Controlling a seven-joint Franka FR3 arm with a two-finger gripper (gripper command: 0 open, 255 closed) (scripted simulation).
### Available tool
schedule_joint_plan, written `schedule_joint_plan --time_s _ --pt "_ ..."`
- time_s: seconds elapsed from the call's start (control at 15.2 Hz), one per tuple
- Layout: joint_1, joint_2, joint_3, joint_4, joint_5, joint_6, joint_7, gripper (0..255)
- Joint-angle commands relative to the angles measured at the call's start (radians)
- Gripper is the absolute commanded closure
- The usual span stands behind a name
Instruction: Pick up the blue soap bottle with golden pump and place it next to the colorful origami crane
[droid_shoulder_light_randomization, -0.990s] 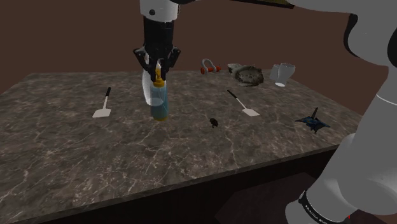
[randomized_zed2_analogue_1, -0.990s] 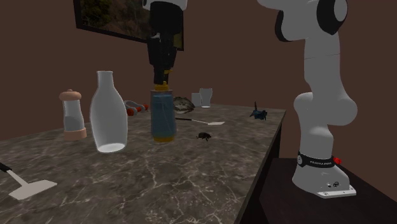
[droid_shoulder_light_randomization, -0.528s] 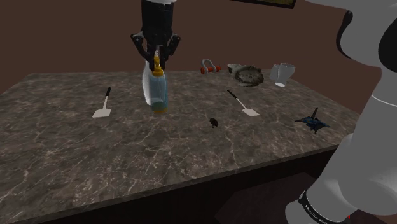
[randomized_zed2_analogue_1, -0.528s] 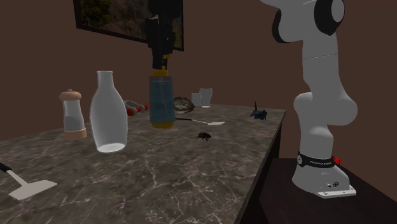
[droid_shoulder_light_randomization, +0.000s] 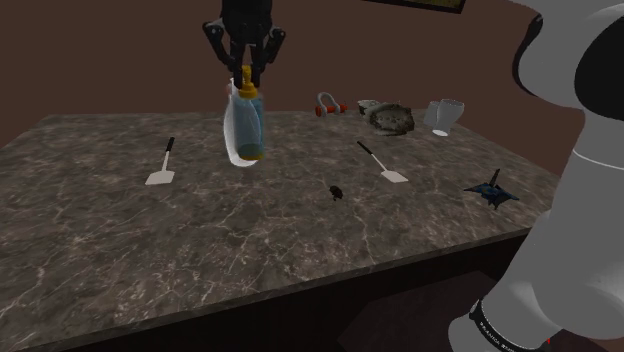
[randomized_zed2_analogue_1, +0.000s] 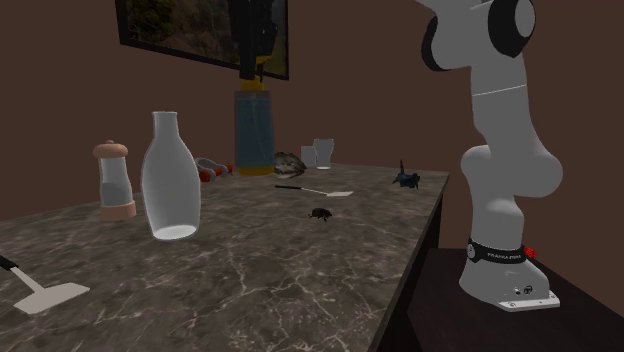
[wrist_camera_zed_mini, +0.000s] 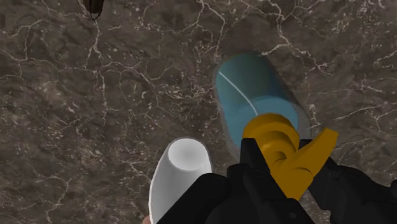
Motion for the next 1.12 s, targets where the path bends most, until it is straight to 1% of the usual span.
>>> schedule_joint_plan --time_s 0.0,0.07,0.13,0.33,0.53,0.79,1.06 --pt "0.012 0.027 0.002 0.065 -0.013 -0.041 0.002 255" --pt "0.018 0.039 0.003 0.098 -0.019 -0.062 0.002 255" --pt "0.019 0.042 0.003 0.105 -0.020 -0.066 0.002 255" --pt "-0.056 -0.105 -0.016 -0.078 0.050 -0.014 -0.059 255" --pt "-0.107 -0.230 -0.051 -0.217 0.107 0.014 -0.128 255" --pt "-0.150 -0.372 -0.109 -0.362 0.161 0.029 -0.223 255" --pt "-0.179 -0.493 -0.174 -0.474 0.191 0.026 -0.317 255"
